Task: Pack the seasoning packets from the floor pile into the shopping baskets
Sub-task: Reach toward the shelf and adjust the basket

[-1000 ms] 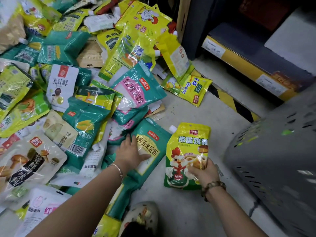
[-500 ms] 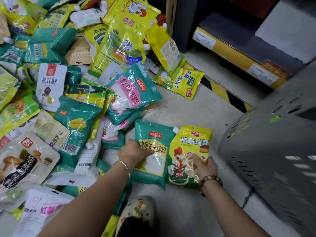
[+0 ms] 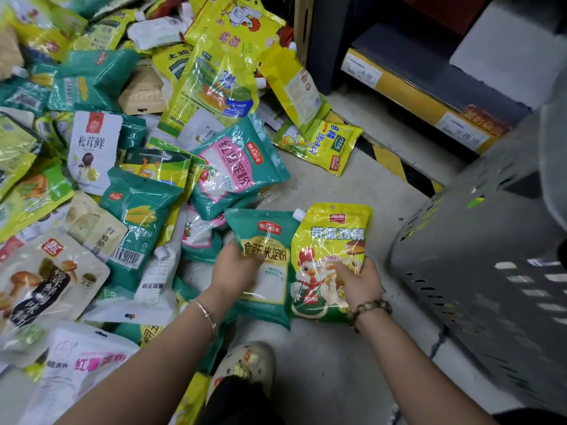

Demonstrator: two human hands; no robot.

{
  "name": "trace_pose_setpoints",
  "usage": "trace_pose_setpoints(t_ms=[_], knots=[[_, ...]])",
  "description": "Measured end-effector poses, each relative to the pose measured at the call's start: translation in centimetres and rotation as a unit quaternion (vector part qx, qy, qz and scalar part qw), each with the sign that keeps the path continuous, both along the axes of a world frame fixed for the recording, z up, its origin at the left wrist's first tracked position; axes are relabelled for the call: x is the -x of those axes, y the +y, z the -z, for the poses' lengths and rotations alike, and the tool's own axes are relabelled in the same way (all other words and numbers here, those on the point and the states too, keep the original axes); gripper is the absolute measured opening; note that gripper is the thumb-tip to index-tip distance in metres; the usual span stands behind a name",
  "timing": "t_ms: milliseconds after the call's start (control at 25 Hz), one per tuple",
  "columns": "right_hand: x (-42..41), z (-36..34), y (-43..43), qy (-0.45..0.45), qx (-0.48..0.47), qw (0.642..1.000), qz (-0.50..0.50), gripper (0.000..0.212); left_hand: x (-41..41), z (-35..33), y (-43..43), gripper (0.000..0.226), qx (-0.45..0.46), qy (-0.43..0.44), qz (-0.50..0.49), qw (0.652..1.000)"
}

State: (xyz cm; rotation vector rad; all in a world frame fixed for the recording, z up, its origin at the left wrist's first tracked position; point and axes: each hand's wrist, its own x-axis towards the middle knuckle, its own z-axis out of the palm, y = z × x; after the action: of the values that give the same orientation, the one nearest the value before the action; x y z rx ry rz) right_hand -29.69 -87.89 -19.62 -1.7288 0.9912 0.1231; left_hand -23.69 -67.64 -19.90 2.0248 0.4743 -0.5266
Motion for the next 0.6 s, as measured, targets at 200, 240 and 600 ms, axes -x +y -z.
trace_pose_setpoints(t_ms=[200,240,600], knots=[[0.6,-4.7,2.4,-0.088,0.002,0.994,-0.058,0.015,1.8,-6.3,2.5,0.007,0.115,-0.043,-0.089,0.988],[1.0,-5.9,3.0,-0.098,-0.005,0.993,-0.07,0.013,2.2,-7.7,3.0,0.006,0.111,-0.058,-0.104,0.987],[0.5,-21.5,4.4,-0.231,0.046,0.964,-0.123,0.019,4.3,-22.9,4.8,0.015,0.022,-0.198,-0.189,0.962]])
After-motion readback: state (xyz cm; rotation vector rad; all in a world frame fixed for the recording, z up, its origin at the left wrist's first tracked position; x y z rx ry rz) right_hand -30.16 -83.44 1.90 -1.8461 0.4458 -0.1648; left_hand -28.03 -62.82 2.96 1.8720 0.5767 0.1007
